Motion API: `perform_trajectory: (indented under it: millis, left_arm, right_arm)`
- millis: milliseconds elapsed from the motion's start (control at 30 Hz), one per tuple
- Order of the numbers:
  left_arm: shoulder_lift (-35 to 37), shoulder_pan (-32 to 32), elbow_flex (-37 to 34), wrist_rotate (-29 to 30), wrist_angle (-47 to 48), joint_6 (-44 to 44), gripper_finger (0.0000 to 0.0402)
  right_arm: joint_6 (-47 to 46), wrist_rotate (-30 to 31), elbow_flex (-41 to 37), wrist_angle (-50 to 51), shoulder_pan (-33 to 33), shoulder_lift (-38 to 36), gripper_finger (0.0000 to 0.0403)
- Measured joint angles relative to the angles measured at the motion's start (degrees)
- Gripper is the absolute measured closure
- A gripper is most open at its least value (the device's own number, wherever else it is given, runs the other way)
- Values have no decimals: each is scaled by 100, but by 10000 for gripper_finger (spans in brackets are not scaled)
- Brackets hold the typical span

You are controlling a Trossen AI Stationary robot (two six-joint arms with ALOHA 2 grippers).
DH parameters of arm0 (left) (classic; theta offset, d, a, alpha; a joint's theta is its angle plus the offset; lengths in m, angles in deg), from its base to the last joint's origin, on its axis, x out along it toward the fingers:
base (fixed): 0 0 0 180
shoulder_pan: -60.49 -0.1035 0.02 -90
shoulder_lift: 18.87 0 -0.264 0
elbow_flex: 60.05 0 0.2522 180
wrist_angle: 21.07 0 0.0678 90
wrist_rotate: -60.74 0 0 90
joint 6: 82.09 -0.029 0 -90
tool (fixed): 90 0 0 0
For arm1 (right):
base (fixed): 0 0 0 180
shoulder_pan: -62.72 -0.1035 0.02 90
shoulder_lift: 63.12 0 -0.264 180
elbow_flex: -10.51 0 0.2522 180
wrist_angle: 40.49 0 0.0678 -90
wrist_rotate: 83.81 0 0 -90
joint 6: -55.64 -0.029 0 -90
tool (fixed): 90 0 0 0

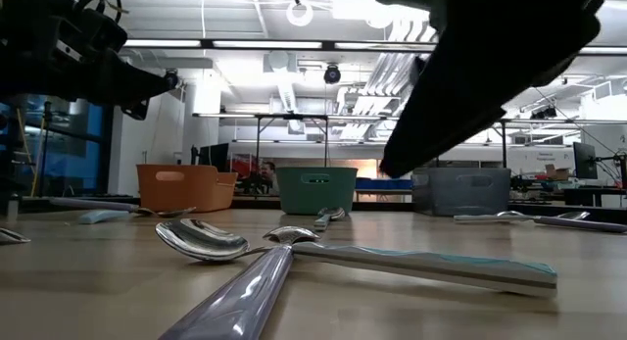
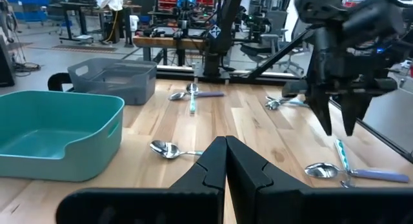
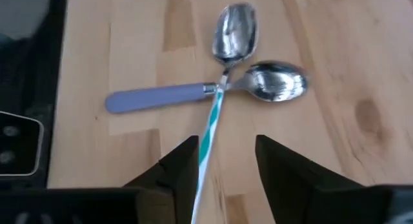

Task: Sort silverware by color (type)
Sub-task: Put the blue patterned spoon into the green bin

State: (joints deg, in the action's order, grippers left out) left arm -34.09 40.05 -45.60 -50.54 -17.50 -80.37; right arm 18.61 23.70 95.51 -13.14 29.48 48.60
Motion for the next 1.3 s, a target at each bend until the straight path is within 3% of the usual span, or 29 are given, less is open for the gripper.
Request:
perform_trajectory:
  millis: [167,300,767,1300]
  left_arm:
    - [0,-1,0,2,0,4,402]
    - [0,-1,0,2,2,11,402]
    - [0,-4,0,7,7,13,402]
    - [0,-6,0,4,50,12,402]
  right_arm:
    - [1,-19,913,968,73,474,257]
    - [-19,-163,1231,1142,210,675,257]
    - [-160,-908,1132,891,588,764,257]
    - [-255,-956,1130,692,553,801,272]
